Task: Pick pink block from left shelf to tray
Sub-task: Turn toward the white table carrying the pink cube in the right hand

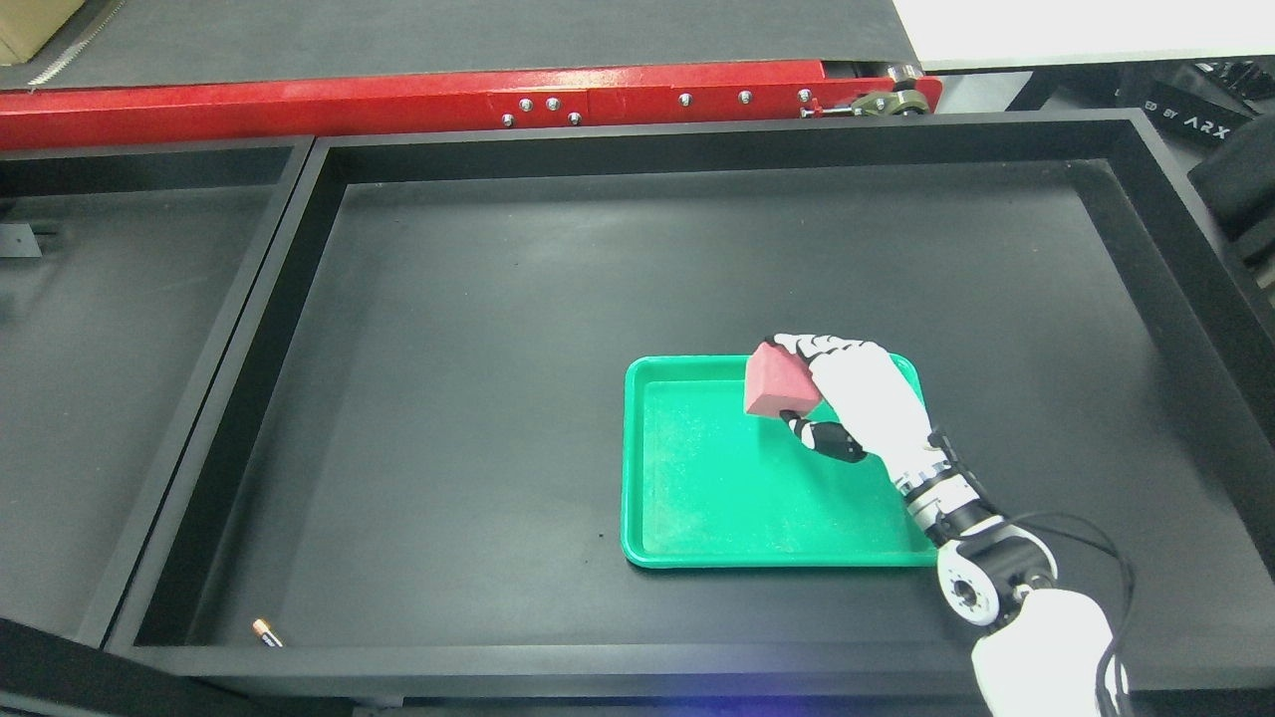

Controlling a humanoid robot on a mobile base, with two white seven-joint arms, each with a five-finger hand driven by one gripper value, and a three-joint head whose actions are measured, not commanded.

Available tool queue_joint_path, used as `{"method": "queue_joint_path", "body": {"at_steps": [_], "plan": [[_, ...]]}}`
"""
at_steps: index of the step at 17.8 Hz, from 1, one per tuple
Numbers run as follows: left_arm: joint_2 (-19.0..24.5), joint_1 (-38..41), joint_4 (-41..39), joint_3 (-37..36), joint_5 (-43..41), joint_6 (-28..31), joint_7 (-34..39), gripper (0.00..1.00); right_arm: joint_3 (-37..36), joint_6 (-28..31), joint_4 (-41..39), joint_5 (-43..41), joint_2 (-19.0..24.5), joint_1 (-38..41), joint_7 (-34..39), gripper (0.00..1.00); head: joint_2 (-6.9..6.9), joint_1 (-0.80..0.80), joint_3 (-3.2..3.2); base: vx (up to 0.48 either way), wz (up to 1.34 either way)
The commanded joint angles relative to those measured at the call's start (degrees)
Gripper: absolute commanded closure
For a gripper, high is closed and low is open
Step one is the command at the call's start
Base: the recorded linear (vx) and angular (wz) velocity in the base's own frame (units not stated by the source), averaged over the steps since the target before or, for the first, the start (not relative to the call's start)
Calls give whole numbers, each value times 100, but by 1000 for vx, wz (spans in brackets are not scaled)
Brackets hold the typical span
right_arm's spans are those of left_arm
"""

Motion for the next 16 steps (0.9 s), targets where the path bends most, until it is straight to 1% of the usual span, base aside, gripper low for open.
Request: {"method": "queue_joint_path", "body": {"at_steps": [1, 5, 11, 16], "plan": [[100, -167, -100, 0, 0, -2, 5, 0, -564, -3, -793, -549, -100, 396, -662, 98, 0, 0, 0, 11, 5], [100, -167, -100, 0, 0, -2, 5, 0, -723, -55, -1110, -1217, -100, 642, -839, 98, 0, 0, 0, -4, 3], [100, -167, -100, 0, 0, -2, 5, 0, -750, -117, -1119, -1411, -100, 959, -839, 98, 0, 0, 0, -73, 127], [100, -167, -100, 0, 0, -2, 5, 0, -750, -117, -1119, -1455, -100, 1099, -839, 98, 0, 0, 0, -144, 342]]}}
